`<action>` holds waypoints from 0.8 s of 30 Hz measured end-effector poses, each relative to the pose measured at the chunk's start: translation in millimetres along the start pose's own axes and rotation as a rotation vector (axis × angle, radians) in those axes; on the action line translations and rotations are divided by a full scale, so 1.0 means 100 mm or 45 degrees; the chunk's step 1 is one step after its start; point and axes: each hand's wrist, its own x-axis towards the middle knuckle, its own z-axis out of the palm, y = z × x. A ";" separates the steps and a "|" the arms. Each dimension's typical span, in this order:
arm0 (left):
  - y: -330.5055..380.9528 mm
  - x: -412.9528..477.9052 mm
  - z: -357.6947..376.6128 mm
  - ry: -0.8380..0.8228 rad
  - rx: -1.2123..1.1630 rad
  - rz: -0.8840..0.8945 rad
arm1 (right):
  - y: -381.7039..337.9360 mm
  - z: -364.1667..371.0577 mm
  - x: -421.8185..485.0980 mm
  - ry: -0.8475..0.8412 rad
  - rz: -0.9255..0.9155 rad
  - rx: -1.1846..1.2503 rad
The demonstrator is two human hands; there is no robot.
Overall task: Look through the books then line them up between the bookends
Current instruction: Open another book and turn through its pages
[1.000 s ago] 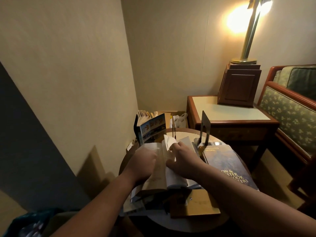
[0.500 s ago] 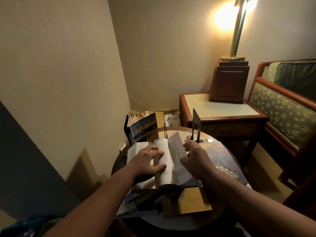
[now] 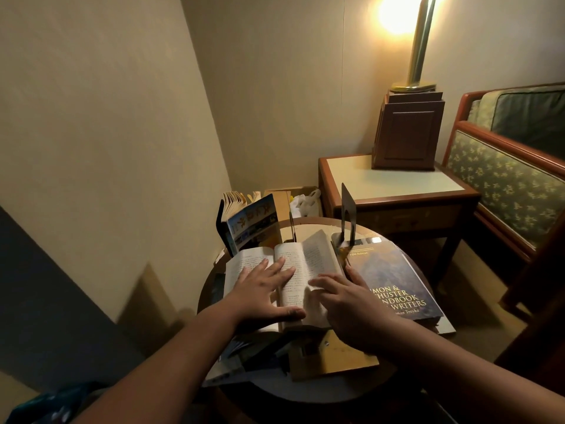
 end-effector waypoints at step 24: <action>0.10 0.09 0.08 -0.070 0.152 -0.053 | 0.37 -0.15 1.23 -0.510 0.270 -0.149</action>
